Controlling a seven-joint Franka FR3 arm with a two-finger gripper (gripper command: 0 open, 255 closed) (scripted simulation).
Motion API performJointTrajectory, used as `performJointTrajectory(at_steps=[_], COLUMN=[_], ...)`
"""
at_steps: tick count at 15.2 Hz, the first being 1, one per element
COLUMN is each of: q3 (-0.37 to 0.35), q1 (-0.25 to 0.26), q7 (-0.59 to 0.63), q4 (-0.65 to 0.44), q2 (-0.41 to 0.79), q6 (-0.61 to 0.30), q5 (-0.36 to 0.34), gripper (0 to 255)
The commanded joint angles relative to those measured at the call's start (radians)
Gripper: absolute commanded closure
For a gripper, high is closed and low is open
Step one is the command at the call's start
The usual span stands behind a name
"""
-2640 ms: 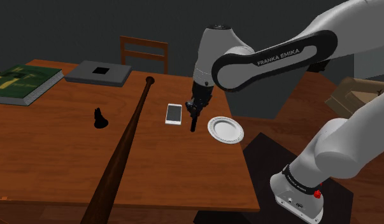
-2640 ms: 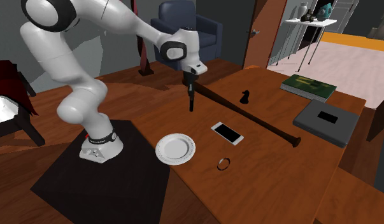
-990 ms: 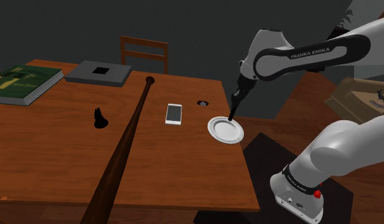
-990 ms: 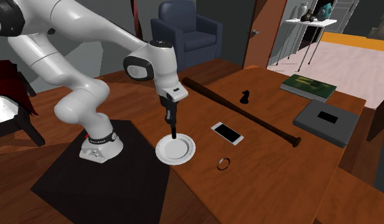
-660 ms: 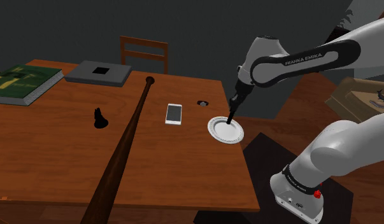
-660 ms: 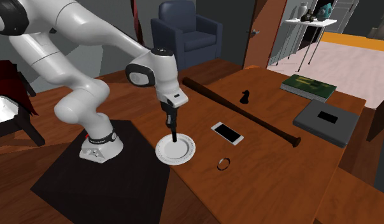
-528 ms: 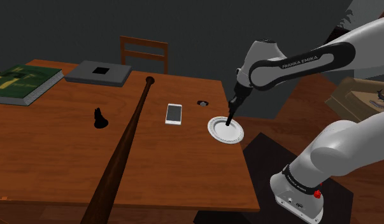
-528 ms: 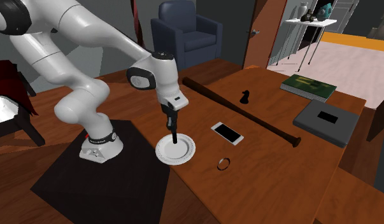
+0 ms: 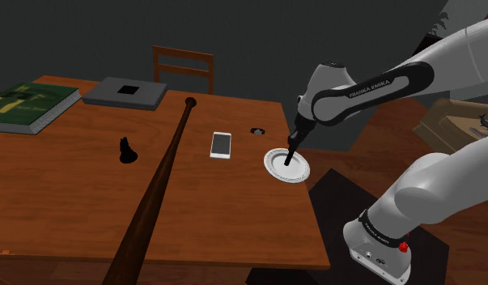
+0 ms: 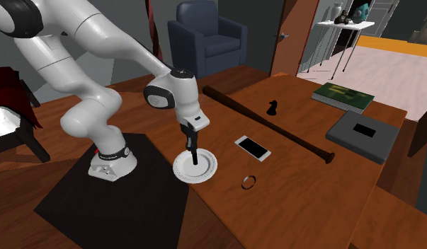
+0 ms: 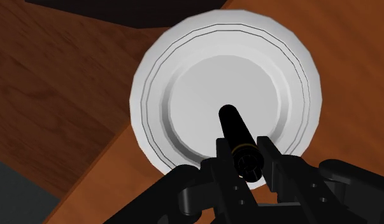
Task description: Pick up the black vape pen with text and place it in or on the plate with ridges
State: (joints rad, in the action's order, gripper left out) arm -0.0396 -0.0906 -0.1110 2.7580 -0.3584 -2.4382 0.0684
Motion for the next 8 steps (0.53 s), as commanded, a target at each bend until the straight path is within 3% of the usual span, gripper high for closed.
performJointTrajectory(at_steps=[1, 5, 6, 8], q3=[0.001, 0.001, 0.001, 0.001], q1=[0.000, 0.000, 0.000, 0.000], q7=[-0.001, -0.001, -0.001, -0.001], q4=[0.001, 0.001, 0.001, 0.001], q2=[0.002, 0.002, 0.002, 0.002], q6=[-0.004, -0.004, -0.004, -0.004], q5=[0.000, 0.000, 0.000, 0.000], gripper=[255, 255, 0, 0])
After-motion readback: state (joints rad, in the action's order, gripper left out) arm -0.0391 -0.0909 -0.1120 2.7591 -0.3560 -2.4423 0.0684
